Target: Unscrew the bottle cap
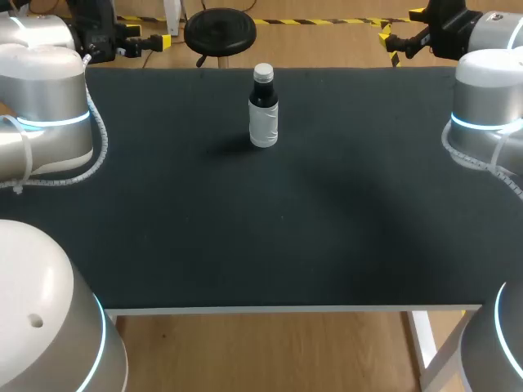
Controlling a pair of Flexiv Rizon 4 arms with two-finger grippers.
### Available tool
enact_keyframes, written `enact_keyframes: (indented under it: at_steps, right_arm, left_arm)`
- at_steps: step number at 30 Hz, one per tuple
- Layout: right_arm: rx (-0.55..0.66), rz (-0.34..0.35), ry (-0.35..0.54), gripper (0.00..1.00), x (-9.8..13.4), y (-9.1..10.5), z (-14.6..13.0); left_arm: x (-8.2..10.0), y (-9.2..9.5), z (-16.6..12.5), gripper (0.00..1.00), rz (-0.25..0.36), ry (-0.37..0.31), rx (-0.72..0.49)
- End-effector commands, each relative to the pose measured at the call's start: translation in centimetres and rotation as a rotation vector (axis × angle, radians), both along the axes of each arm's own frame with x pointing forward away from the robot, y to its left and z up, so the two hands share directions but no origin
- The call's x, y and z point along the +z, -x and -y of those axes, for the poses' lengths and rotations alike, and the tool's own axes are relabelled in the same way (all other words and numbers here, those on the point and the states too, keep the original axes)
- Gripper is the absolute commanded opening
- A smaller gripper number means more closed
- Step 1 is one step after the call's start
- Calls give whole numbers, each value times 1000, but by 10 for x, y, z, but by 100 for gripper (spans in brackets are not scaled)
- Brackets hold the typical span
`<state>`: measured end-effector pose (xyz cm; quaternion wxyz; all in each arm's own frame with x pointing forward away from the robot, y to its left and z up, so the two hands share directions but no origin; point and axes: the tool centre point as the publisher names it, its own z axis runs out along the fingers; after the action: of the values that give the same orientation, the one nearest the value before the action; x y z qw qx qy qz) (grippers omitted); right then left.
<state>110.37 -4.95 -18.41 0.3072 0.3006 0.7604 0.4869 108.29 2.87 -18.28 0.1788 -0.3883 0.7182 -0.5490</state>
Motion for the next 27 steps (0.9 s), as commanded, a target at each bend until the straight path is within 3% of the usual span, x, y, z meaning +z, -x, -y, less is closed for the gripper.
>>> enact_keyframes:
  at_steps: [1, 12, 20, 27]
  right_arm:
    - [2, 1, -2, 100, -1, 0, 1]
    - [2, 1, -2, 100, -1, 0, 1]
    - [2, 1, -2, 100, -1, 0, 1]
    - [2, 1, -2, 100, -1, 0, 1]
  left_arm:
    - [-7, 5, 6, 100, 36, 7, -47]
    - [-22, 32, 52, 100, 227, 45, -376]
    - [-31, 54, 91, 100, 319, 122, -617]
    - [-43, 57, 102, 100, 352, 182, -675]
